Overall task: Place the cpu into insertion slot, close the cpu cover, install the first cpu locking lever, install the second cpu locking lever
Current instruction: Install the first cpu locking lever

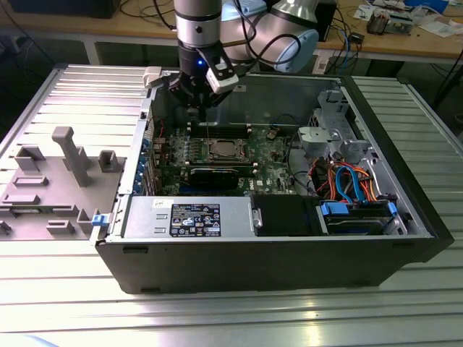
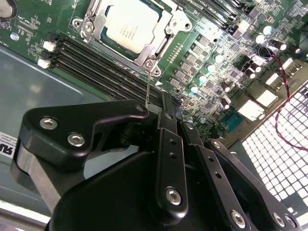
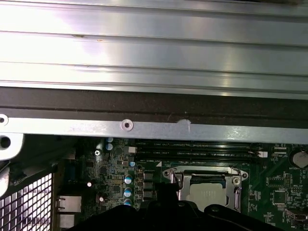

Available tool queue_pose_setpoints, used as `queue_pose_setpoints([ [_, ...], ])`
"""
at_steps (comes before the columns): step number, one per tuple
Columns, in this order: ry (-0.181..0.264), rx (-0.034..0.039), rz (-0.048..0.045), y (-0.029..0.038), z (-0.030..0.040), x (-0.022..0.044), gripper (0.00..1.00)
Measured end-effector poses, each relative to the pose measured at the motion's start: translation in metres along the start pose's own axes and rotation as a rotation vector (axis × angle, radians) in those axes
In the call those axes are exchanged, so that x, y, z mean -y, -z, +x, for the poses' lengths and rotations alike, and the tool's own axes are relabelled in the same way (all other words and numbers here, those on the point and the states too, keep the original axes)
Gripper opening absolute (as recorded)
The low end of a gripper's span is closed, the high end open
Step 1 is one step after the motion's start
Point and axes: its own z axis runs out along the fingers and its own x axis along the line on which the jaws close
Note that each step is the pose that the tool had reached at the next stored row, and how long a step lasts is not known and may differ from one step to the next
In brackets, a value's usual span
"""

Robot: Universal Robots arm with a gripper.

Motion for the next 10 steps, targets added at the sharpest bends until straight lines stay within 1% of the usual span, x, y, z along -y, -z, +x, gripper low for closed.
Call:
queue_pose_setpoints([
  [10, 0.000, 0.0000, 0.0000, -0.0001, -0.0029, 0.0001, 0.11],
])
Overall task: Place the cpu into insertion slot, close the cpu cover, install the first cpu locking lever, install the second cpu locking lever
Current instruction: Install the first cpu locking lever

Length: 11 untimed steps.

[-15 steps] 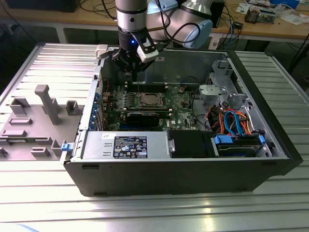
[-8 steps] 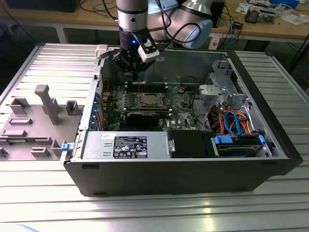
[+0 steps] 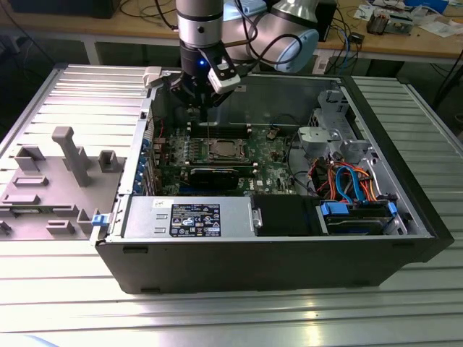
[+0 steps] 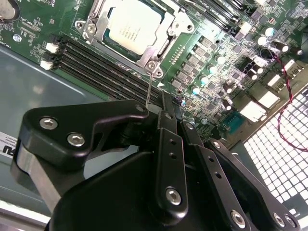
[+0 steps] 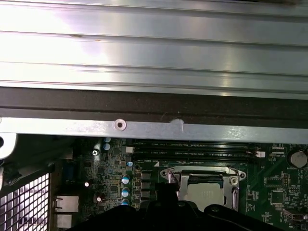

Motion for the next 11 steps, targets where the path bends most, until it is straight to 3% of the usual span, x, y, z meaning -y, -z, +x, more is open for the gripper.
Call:
queue_pose_setpoints([
  [11, 0.000, 0.0000, 0.0000, -0.0002, -0.0046, 0.0002, 0.11],
])
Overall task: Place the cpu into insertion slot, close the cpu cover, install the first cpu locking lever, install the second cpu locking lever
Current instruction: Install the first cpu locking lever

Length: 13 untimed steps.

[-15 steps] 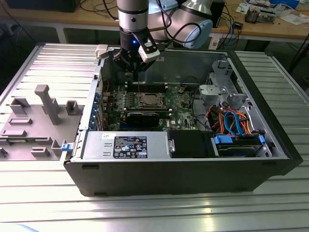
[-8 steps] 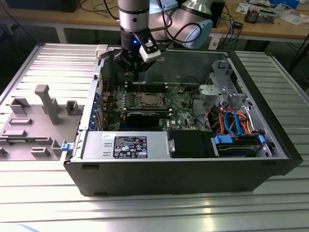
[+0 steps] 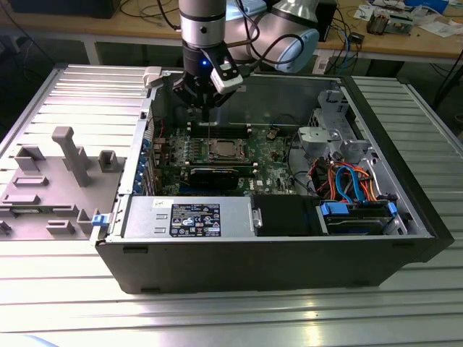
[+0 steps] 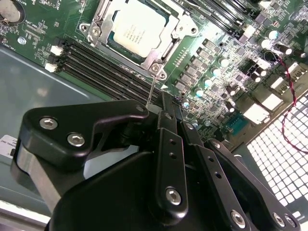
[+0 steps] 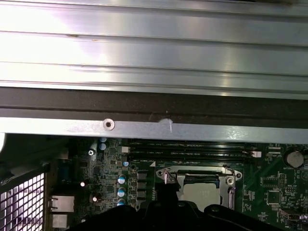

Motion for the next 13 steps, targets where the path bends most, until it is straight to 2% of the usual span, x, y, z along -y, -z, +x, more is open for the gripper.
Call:
queue_pose_setpoints([
  [13, 0.000, 0.0000, 0.0000, -0.0002, -0.0039, 0.0001, 0.11],
])
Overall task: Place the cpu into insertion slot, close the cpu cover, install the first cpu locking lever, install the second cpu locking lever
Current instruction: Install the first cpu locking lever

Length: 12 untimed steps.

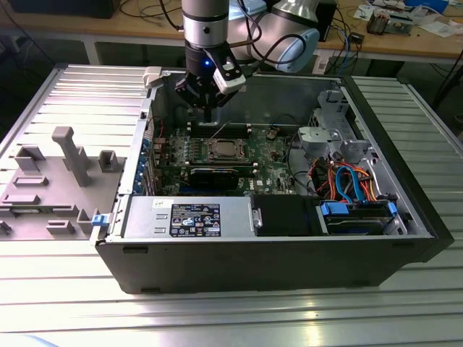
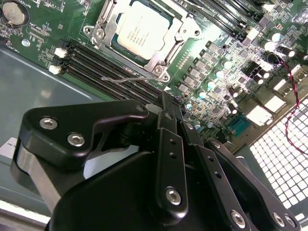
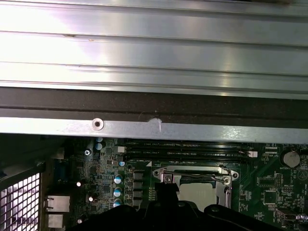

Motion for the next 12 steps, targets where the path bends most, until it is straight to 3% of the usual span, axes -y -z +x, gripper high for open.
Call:
queue_pose_setpoints([
  [12, 0.000, 0.0000, 0.0000, -0.0001, -0.0041, 0.0002, 0.11],
])
